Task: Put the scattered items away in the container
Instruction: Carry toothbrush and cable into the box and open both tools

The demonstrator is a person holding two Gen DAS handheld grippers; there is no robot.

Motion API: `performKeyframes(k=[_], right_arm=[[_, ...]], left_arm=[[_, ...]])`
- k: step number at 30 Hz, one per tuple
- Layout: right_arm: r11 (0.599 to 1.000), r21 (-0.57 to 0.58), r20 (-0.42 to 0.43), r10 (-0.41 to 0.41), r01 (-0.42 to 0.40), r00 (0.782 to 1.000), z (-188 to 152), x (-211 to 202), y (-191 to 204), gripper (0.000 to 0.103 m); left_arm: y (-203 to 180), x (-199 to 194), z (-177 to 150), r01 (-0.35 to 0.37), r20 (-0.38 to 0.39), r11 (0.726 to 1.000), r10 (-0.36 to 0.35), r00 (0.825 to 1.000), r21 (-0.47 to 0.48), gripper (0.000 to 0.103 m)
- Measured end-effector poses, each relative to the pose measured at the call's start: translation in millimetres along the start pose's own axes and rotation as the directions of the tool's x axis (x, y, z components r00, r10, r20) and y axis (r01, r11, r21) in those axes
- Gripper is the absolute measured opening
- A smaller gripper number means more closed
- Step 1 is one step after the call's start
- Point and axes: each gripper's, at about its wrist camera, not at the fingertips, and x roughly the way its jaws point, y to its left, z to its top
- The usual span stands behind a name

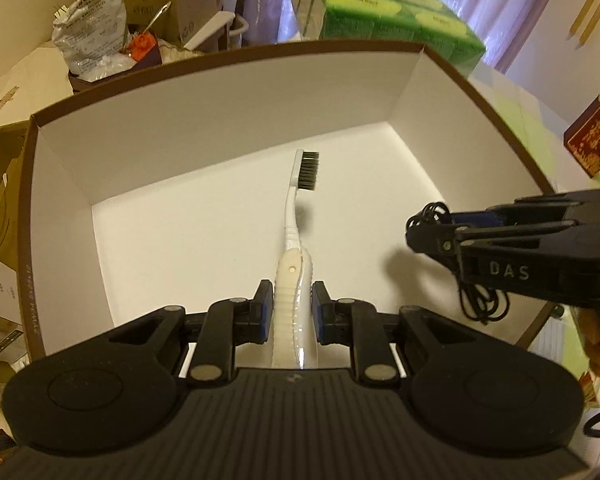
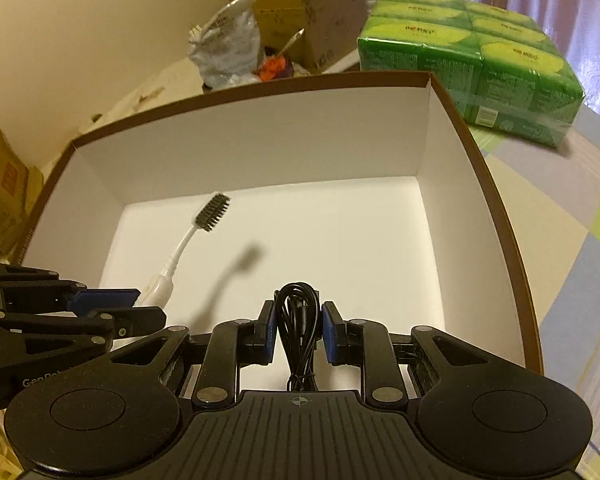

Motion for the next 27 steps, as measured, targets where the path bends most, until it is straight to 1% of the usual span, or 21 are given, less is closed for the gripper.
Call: performKeyframes(k=[10, 11, 12, 13, 14, 15, 16, 17, 19, 22, 23, 27], right_arm=[[0.995, -0.083, -0.054, -0.061, 0.057, 0.997, 0, 1, 2, 0.026], [0.994, -0.094, -0.059, -0.064, 0.058, 0.996, 0, 1, 3, 0.026], [0.993, -0.107, -0.064, -0.063, 0.056, 0.996, 0, 0, 4, 0.029], [0.991, -0.12, -0.067, -0.061, 0.053, 0.996, 0, -1, 5, 0.064], [0.99, -0.128, -0.057, -0.063, 0.056, 0.996, 1, -3, 7, 0.088], [0.989, -0.139, -0.021, -0.057, 0.054, 0.998, -1, -8, 8, 0.092], [0.988, -0.154, 0.003, -0.032, 0.033, 0.999, -1, -12, 11, 0.092], [0.986, -0.166, 0.005, -0.024, 0.024, 1.0, -1, -14, 14, 0.092], [0.983, -0.178, 0.01, -0.037, 0.038, 0.999, -1, -16, 16, 0.092], [0.984, -0.173, 0.013, -0.029, 0.031, 0.999, -4, -17, 15, 0.092], [0.984, -0.173, 0.016, -0.029, 0.031, 0.999, -5, -19, 15, 0.092], [0.982, -0.185, 0.029, -0.028, 0.033, 0.999, -9, -26, 19, 0.092]], left_arm=[[-2, 12, 1, -0.02, -0.054, 1.0, 0.02, 0.998, 0.008, 0.017], [-3, 12, 1, -0.024, -0.058, 1.0, 0.025, 0.998, 0.006, 0.02], [-3, 11, 0, -0.027, -0.056, 1.0, 0.027, 0.998, 0.003, 0.023], [-3, 9, 0, -0.028, -0.053, 1.0, 0.029, 0.998, 0.001, 0.035], [-3, 7, 1, -0.034, -0.048, 0.999, 0.034, 0.998, 0.0, 0.047], [-3, 5, 1, -0.042, -0.041, 0.999, 0.042, 0.998, 0.001, 0.048], [-3, 3, 1, -0.056, -0.035, 0.998, 0.056, 0.998, 0.005, 0.049], [-2, 2, 1, -0.062, -0.032, 0.998, 0.063, 0.998, 0.004, 0.052], [0, -3, 1, -0.067, -0.026, 0.998, 0.067, 0.997, -0.011, 0.055], [1, -10, 1, -0.087, -0.014, 0.996, 0.087, 0.996, -0.011, 0.065], [1, -11, 2, -0.089, -0.012, 0.996, 0.089, 0.996, -0.012, 0.067], [-1, -20, 1, -0.087, -0.002, 0.996, 0.087, 0.996, -0.021, 0.068]])
